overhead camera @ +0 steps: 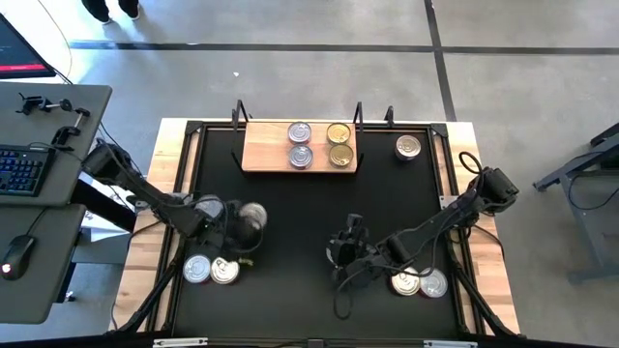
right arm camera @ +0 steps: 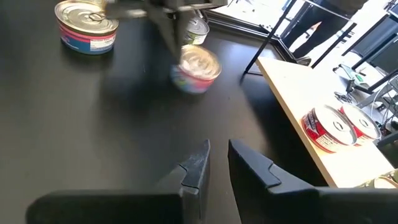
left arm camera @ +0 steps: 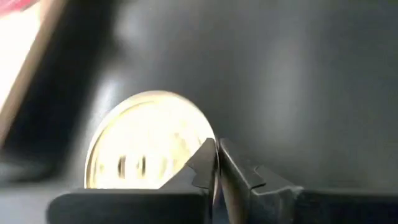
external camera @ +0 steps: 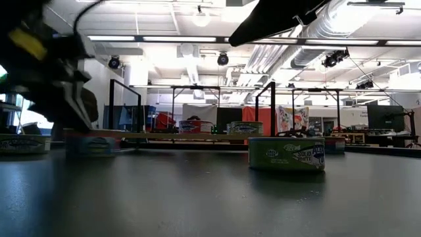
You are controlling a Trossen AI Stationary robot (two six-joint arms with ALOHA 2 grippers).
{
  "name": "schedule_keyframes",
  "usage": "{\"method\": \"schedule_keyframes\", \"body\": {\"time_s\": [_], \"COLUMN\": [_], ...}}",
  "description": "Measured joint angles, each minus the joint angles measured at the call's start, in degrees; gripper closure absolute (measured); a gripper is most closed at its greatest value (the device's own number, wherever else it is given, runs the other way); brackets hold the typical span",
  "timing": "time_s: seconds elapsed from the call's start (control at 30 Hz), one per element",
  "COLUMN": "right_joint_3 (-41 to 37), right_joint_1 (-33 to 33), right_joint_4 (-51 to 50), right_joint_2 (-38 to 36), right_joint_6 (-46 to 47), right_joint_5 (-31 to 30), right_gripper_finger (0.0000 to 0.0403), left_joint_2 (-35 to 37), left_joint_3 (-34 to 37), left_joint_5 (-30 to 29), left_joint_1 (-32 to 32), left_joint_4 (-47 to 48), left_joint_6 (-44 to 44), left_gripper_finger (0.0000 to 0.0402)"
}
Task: Stack canned seafood by type on shelf
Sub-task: Put the blue tuna can on the shelf
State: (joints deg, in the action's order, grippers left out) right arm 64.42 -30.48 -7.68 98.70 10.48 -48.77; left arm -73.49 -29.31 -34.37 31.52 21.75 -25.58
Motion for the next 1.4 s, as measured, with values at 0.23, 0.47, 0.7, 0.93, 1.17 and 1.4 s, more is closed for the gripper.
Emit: {"method": "schedule_keyframes", "body": {"time_s": [0.23, 0.47, 0.7, 0.93, 1.17, 1.4], "right_joint_3": [0.0, 0.0, 0.0, 0.0, 0.0, 0.0], "right_joint_1": [0.0, 0.23, 1.4, 2.01, 1.95, 1.95], "right_joint_4": [-0.02, -0.04, 0.17, 0.11, 0.07, -0.19], "right_joint_2": [0.0, 0.02, 0.02, 0.02, 0.04, 0.04], "right_joint_6": [0.0, 0.01, 0.21, 2.2, 2.52, 2.54], "right_joint_5": [0.17, 0.17, 0.15, 0.25, 0.88, 0.92], "right_gripper_finger": [0.0355, 0.0355, 0.0355, 0.0355, 0.0355, 0.0355], "left_joint_2": [0.0, 0.0, -1.84, -9.97, -11.57, -8.27], "left_joint_3": [-0.84, -0.84, -0.84, -1.54, -2.31, -5.02], "left_joint_5": [-2.2, -3.35, -5.82, -8.18, -9.23, -9.81], "left_joint_1": [5.03, 6.9, 6.46, 5.23, 5.76, 5.82], "left_joint_4": [4.19, 4.81, -0.96, -2.75, -3.44, 0.49], "left_joint_6": [-1.81, -5.77, 2.43, 5.41, 5.47, 12.81], "left_gripper_finger": [0.0369, 0.0309, 0.0261, 0.0299, 0.0394, 0.0389]}}
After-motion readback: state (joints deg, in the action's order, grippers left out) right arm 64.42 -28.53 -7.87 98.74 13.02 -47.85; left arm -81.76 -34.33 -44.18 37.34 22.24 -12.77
